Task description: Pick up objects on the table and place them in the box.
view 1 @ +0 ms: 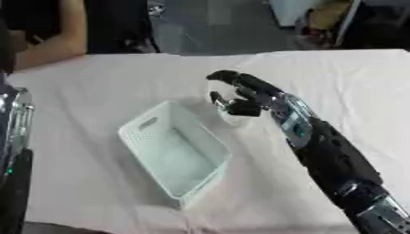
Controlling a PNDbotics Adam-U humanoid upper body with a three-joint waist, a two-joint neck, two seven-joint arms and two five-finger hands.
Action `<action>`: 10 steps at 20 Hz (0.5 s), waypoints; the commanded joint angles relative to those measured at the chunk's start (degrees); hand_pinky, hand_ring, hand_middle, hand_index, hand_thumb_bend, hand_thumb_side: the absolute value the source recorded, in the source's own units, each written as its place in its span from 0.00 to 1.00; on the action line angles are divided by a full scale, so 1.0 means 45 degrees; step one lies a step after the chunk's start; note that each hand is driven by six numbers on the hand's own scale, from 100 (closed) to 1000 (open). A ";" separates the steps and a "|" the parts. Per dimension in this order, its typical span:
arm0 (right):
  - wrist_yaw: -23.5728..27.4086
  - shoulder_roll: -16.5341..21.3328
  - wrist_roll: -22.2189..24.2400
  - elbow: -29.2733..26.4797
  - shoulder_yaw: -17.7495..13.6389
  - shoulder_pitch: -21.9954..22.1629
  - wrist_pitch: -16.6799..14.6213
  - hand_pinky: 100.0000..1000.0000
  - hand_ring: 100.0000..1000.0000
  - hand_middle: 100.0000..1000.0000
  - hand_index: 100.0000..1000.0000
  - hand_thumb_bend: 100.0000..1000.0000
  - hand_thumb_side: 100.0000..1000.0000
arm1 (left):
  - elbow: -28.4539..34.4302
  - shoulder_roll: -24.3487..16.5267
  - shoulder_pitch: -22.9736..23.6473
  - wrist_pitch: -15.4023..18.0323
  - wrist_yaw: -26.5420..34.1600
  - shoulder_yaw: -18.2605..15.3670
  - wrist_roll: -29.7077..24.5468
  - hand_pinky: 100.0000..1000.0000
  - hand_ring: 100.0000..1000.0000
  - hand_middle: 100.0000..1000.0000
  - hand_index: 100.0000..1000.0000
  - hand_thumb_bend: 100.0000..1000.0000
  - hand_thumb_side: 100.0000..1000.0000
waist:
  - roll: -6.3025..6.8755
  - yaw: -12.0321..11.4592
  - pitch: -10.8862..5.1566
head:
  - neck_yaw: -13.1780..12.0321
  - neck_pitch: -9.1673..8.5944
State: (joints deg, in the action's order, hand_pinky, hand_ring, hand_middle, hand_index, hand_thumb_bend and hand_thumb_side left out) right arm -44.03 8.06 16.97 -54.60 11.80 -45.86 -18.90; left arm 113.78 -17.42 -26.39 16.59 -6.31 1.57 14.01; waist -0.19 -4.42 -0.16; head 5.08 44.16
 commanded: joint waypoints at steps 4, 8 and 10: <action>-0.0604 0.0175 -0.0299 0.0128 -0.0317 -0.0381 0.0315 0.90 0.97 0.93 0.98 0.04 0.87 | 0.0181 -0.0008 -0.0264 0.0059 0.0082 0.0042 -0.0047 0.48 0.55 0.63 0.75 0.00 0.76 | 0.0007 -0.0027 -0.0105 | 0.0053 -0.0010; -0.0864 0.0184 -0.0619 0.0203 -0.0457 -0.0335 0.0478 0.90 0.97 0.92 0.97 0.03 0.87 | 0.0181 0.0006 -0.0273 0.0070 0.0085 0.0039 -0.0053 0.48 0.55 0.63 0.75 0.00 0.76 | 0.0010 -0.0038 -0.0104 | 0.0019 -0.0010; -0.0721 0.0215 -0.0742 0.0186 -0.0524 -0.0294 0.0468 0.90 0.97 0.92 0.97 0.03 0.86 | 0.0181 0.0003 -0.0266 0.0066 0.0082 0.0038 -0.0056 0.48 0.55 0.63 0.75 0.00 0.76 | 0.0011 -0.0027 -0.0106 | 0.0004 -0.0010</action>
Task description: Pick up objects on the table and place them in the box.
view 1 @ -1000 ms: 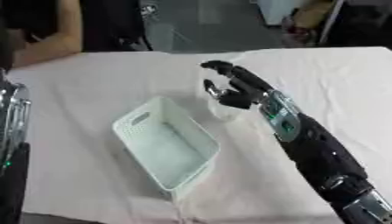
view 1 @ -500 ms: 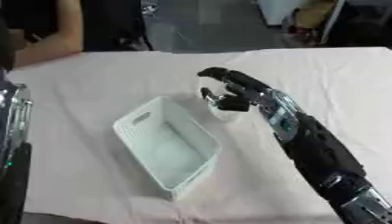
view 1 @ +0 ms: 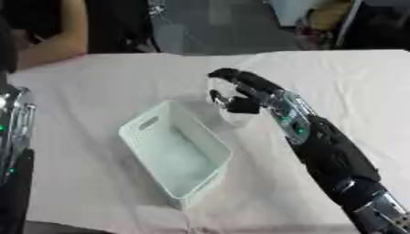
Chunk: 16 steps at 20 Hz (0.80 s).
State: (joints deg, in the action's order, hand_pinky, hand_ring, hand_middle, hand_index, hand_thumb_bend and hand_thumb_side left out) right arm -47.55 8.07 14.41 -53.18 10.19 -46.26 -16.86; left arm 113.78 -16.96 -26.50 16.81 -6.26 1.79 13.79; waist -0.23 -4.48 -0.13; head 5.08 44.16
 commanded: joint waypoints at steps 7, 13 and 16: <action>0.0406 0.0346 -0.0472 -0.0268 -0.0309 -0.0144 0.0190 0.90 0.97 0.92 0.97 0.02 0.86 | 0.0181 -0.0110 -0.0225 0.0005 0.0069 -0.0009 -0.0001 0.48 0.55 0.63 0.75 0.00 0.76 | 0.0023 0.0006 -0.0123 | -0.0038 -0.0010; 0.0369 0.0418 -0.0598 -0.0260 -0.0368 -0.0156 0.0295 0.90 0.97 0.92 0.97 0.03 0.86 | 0.0181 -0.0105 -0.0227 -0.0004 0.0070 0.0003 -0.0008 0.48 0.55 0.63 0.75 0.00 0.76 | 0.0025 0.0007 -0.0121 | -0.0028 -0.0010; 0.0208 0.0477 -0.0726 -0.0188 -0.0439 -0.0166 0.0366 0.90 0.97 0.92 0.97 0.03 0.85 | 0.0181 -0.0100 -0.0230 -0.0004 0.0069 0.0007 -0.0014 0.48 0.55 0.63 0.75 0.00 0.76 | 0.0023 0.0002 -0.0117 | -0.0040 -0.0010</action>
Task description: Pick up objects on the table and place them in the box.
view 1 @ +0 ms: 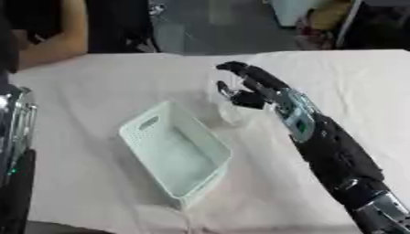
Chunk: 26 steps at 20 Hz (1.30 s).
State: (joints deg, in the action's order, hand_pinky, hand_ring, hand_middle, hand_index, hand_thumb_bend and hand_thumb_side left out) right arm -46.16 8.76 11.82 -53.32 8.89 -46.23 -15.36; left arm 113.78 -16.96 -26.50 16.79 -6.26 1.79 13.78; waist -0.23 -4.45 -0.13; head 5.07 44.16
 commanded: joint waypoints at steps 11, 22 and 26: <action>-0.0957 0.0525 -0.0297 0.0496 -0.0321 -0.0085 0.0169 0.92 0.98 0.93 0.98 0.19 0.81 | 0.0181 -0.0113 -0.0249 0.0002 0.0064 0.0001 -0.0006 0.48 0.55 0.63 0.75 0.00 0.76 | 0.0036 0.0008 -0.0089 | -0.0084 -0.0010; -0.1930 0.0691 0.2195 0.0894 -0.0396 -0.0182 0.0103 0.96 1.00 0.97 1.00 0.49 0.75 | 0.0181 -0.0127 -0.0264 0.0015 0.0033 0.0001 -0.0006 0.48 0.55 0.63 0.75 0.00 0.76 | 0.0045 0.0014 -0.0073 | -0.0107 -0.0010; -0.1950 0.0688 0.2282 0.0898 -0.0413 -0.0195 0.0143 0.95 1.00 0.97 1.00 0.49 0.75 | 0.0181 -0.0128 -0.0273 0.0019 0.0032 0.0005 -0.0006 0.48 0.55 0.63 0.75 0.00 0.76 | 0.0048 0.0010 -0.0067 | -0.0107 -0.0010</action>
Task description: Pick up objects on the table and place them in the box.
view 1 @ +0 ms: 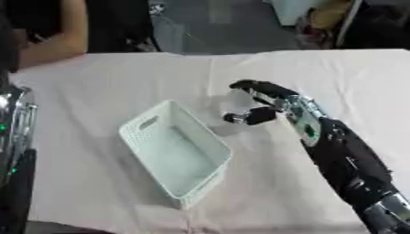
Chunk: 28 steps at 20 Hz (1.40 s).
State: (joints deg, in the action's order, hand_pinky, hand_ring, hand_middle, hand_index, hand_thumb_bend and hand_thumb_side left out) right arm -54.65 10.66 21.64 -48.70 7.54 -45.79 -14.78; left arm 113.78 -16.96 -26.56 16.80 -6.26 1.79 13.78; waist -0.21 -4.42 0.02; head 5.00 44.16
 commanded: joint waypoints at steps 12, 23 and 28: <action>-0.0287 0.0188 -0.0358 0.0353 -0.0176 -0.0539 -0.0074 0.78 0.98 0.94 0.98 0.45 0.69 | 0.0181 -0.0076 -0.0348 0.0053 0.0052 0.0035 -0.0044 0.48 0.55 0.63 0.75 0.00 0.76 | 0.0046 -0.0085 -0.0035 | -0.0089 -0.0010; -0.0701 0.0172 -0.0170 0.0963 -0.0104 -0.0403 -0.0254 0.65 0.92 0.91 0.98 0.40 0.54 | 0.0181 -0.0074 -0.0386 0.0077 0.0055 0.0032 -0.0058 0.48 0.55 0.63 0.75 0.00 0.75 | 0.0046 -0.0090 -0.0018 | -0.0140 -0.0010; -0.1066 0.0217 0.0171 0.1157 -0.0046 -0.0365 -0.0302 0.47 0.81 0.84 0.92 0.22 0.23 | 0.0181 -0.0081 -0.0387 0.0075 0.0054 0.0039 -0.0067 0.48 0.55 0.63 0.75 0.00 0.75 | 0.0043 -0.0086 -0.0024 | -0.0139 -0.0010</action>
State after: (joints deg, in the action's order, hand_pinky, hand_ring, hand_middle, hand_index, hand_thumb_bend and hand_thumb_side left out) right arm -58.24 10.63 21.66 -44.47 6.93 -47.29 -16.27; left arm 113.78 -16.95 -27.31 17.04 -6.26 1.83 13.54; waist -0.17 -4.79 0.31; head 4.55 44.16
